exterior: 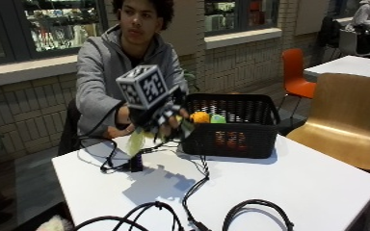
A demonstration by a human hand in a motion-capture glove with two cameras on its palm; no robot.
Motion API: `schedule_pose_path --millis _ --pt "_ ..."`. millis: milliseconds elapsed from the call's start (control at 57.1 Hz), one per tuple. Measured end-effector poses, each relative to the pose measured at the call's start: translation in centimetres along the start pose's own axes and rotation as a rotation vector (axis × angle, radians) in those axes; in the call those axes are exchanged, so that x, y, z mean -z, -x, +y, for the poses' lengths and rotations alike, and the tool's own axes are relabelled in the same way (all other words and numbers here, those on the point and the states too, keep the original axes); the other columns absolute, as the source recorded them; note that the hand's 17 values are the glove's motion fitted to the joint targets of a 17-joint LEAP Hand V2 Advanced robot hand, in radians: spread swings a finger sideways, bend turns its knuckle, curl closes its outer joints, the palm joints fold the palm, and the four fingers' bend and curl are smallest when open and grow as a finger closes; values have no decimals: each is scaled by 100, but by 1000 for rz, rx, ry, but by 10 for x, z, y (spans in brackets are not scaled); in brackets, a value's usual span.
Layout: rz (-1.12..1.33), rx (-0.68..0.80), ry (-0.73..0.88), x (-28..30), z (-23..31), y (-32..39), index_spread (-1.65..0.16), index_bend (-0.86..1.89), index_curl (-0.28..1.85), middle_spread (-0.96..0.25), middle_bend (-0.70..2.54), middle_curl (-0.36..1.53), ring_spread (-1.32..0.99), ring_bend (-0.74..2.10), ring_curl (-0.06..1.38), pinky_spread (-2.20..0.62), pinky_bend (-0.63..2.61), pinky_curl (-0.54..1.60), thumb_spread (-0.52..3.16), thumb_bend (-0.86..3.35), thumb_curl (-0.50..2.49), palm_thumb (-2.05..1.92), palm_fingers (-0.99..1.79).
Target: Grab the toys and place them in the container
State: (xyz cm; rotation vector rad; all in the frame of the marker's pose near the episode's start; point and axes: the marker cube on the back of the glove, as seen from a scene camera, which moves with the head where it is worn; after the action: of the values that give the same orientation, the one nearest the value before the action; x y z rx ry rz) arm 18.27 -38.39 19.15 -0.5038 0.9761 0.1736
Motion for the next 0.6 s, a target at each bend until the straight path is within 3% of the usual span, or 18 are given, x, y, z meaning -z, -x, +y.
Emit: schedule_pose_path --millis 140,263,438,595 --pt "-11 199 -82 44 10 105 -27 19 28 -10 21 51 -33 116 55 -39 141 49 159 62 52 68 85" --pt "-48 402 -7 51 13 189 -27 18 30 -11 20 54 -33 116 56 -39 141 50 159 63 54 67 85" --pt "31 457 5 37 -1 256 -27 18 33 -12 19 58 -34 115 58 -39 141 51 159 65 56 65 84" --pt "94 434 82 20 -9 271 -26 16 34 -12 20 63 -34 117 59 -39 141 52 159 68 58 64 83"
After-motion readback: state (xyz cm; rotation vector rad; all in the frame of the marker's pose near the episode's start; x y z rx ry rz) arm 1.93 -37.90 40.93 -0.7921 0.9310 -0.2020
